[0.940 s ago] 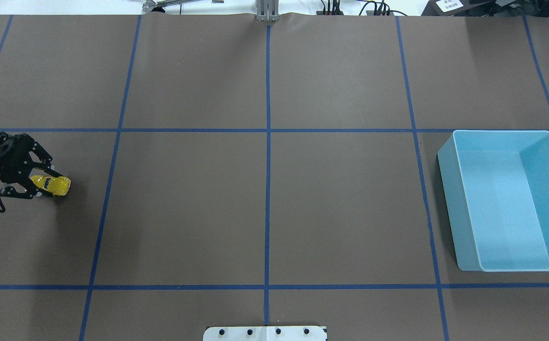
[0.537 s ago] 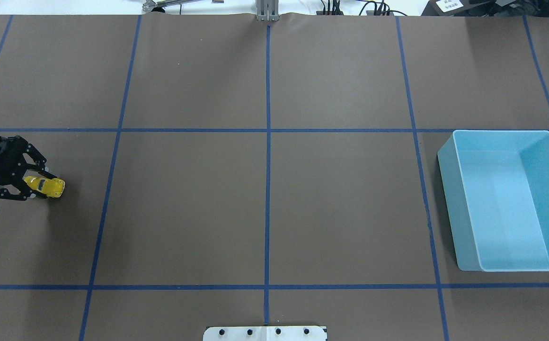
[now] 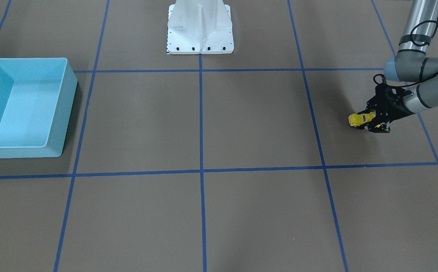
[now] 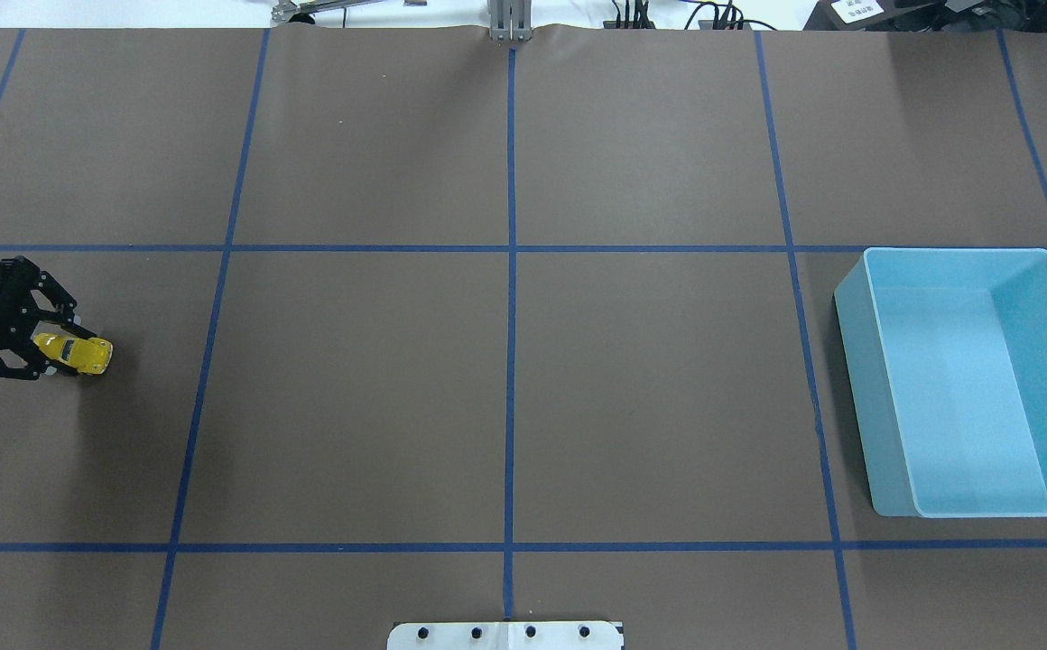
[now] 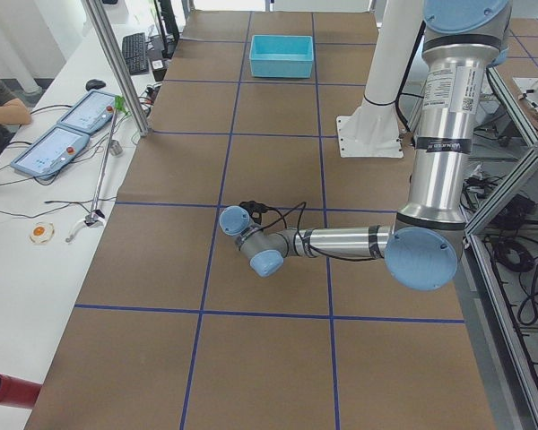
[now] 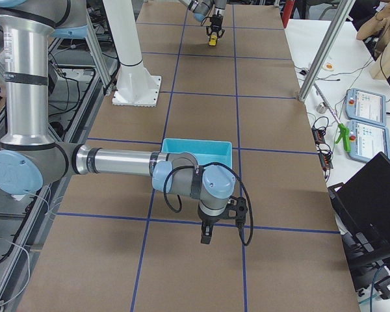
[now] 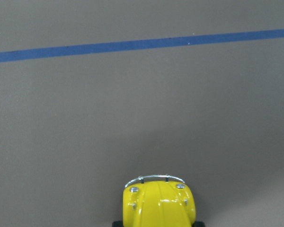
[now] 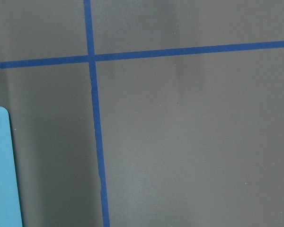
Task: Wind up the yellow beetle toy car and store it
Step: 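Roll the held car back toward the table edge with the left gripper, then open the left gripper and release the wound car to drive off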
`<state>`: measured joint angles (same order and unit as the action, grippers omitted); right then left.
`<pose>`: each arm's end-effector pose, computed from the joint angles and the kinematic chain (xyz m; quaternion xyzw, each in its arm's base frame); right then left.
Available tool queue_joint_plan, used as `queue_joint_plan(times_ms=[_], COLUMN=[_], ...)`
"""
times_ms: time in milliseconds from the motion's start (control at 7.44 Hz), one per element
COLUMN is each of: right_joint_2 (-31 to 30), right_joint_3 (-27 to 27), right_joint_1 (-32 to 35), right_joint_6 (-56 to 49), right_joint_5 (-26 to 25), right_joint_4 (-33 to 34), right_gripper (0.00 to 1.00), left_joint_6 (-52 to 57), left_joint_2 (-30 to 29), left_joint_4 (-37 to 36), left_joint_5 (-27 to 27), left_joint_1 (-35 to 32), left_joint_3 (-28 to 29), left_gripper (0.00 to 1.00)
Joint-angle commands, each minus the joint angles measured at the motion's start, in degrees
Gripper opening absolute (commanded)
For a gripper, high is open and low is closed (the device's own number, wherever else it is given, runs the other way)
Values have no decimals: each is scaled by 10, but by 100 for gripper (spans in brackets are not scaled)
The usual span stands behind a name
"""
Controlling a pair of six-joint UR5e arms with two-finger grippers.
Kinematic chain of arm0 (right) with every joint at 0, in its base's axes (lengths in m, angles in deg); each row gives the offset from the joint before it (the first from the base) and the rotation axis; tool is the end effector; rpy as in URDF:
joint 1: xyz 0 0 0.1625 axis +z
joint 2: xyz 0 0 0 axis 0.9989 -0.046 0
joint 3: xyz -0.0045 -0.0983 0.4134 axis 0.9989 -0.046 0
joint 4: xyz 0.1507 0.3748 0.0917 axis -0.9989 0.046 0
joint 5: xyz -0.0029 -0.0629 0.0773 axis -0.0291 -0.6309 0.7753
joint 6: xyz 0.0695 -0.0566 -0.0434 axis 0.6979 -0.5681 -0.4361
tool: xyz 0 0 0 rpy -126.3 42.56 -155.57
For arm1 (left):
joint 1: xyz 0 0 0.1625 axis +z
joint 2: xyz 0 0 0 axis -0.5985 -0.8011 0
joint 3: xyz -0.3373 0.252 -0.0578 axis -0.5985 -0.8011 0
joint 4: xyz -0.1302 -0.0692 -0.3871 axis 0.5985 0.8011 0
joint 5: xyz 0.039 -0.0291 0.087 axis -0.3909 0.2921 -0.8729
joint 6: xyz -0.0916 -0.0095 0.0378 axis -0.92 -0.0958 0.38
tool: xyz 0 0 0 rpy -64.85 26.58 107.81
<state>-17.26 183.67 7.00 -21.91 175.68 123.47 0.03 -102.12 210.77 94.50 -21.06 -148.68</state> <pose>0.1009 -0.4458 0.6739 -0.0390 -0.3612 0.0301 0.9312 0.2391 -0.4761 0.6316 0.3665 0.3900 0.6595 0.5279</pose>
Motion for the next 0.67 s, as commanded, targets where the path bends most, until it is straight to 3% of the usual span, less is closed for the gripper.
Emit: queue_joint_plan(times_ms=[0,537], right_joint_2=[0,0], right_joint_3=[0,1], right_joint_1=[-1,-1], right_joint_6=[0,0], right_joint_5=[0,0], right_joint_4=[0,0], right_gripper=[100,100], left_joint_6=[3,1], left_joint_2=[0,0], left_joint_4=[4,14], left_joint_5=[1,17], left_joint_1=[-4,-21], left_joint_3=[2,1], left_gripper=[99,100])
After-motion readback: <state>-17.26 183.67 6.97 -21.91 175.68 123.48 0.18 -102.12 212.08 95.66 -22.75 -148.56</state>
